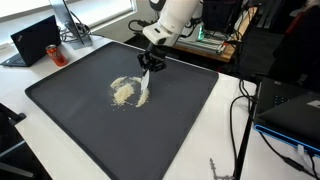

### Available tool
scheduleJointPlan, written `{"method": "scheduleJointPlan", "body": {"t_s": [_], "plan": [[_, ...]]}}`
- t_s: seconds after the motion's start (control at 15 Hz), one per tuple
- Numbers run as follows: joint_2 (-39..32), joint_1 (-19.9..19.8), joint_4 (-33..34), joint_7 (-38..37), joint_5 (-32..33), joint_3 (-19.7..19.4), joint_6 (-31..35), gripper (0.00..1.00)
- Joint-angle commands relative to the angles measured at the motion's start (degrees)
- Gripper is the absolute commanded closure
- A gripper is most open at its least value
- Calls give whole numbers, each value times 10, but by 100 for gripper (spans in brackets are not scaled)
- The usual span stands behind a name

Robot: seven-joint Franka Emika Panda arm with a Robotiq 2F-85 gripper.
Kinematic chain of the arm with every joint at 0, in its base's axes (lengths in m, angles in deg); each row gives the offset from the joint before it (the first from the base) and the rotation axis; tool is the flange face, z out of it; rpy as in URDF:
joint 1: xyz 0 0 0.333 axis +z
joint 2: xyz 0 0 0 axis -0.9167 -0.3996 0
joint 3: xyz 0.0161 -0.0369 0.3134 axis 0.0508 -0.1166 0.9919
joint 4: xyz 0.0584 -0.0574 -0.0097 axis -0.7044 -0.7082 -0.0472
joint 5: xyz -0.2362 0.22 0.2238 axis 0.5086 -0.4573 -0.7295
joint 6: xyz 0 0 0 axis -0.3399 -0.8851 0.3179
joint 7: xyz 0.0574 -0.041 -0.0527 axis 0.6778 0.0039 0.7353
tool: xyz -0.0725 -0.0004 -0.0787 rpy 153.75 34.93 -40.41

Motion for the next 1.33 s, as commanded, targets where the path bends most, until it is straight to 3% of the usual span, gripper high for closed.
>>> {"method": "scheduleJointPlan", "body": {"t_s": [0.0, 0.33, 0.47, 0.53, 0.6, 0.8, 1.27], "plan": [[18, -45, -4, 119, -137, 25, 3, 99], [-2, -201, 61, 329, -377, 158, -103, 99], [-3, -240, 105, 401, -471, 186, -162, 99], [-1, -239, 129, 431, -515, 178, -193, 99], [-1, -202, 154, 459, -562, 132, -215, 99], [-14, -199, 228, 475, -636, 91, -279, 99], [-64, -238, 319, 508, -797, 25, -340, 99]]}}
